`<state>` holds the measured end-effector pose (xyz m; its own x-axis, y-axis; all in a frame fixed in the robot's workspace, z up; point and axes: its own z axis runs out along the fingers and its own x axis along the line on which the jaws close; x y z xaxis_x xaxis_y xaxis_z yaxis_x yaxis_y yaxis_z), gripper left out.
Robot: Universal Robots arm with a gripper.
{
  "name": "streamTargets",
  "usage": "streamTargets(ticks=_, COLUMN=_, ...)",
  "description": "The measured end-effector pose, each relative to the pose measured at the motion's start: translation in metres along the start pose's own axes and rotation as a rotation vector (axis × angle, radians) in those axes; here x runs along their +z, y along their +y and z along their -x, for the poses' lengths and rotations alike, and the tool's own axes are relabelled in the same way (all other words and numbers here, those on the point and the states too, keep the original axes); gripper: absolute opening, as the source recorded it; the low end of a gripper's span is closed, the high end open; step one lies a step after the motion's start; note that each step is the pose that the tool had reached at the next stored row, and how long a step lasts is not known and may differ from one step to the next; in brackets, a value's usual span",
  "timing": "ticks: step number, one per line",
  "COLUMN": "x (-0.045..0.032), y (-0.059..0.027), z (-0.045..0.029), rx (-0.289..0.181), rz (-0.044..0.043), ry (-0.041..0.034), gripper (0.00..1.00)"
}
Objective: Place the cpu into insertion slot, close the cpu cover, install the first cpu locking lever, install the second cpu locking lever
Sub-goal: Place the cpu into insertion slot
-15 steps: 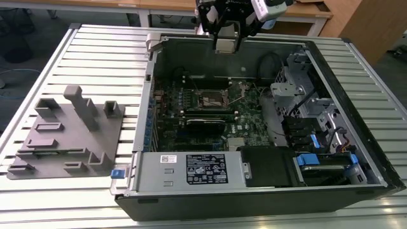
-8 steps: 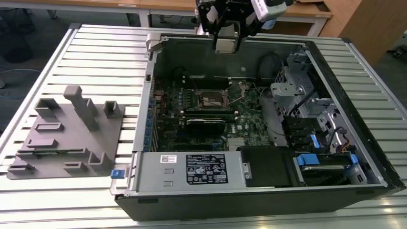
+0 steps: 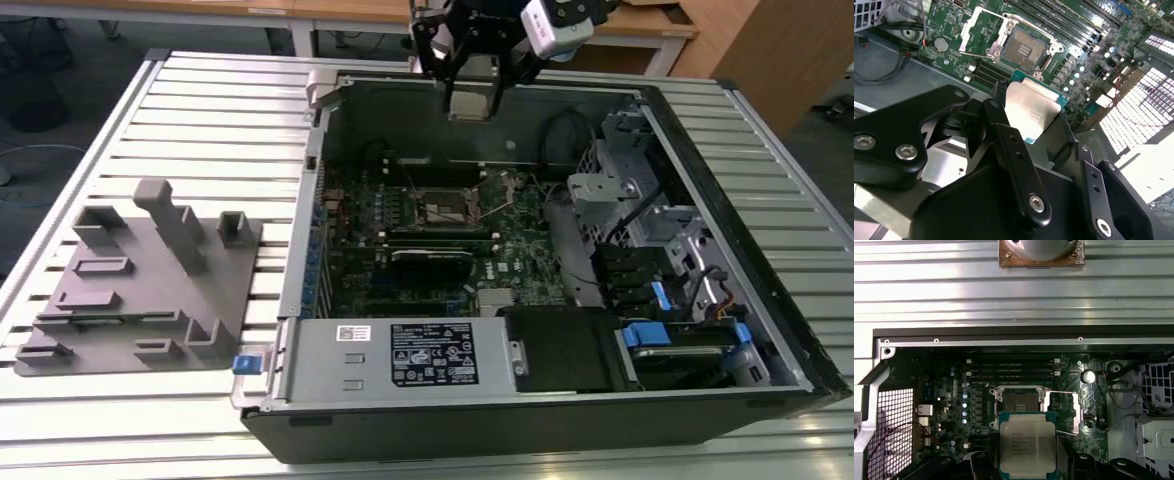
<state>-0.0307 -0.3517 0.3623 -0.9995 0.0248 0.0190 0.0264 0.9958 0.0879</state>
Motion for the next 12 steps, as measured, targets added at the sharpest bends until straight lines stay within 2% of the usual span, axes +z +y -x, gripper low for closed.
streamTargets(ticks=8, x=0.0143, y=-0.0013, z=-0.0024, rx=0.0, rz=-0.0004, ry=-0.0001, gripper=0.54)
streamTargets(ticks=12, x=0.0146, y=-0.0014, z=-0.0024, rx=0.0, rz=-0.0006, ry=0.0, gripper=0.54)
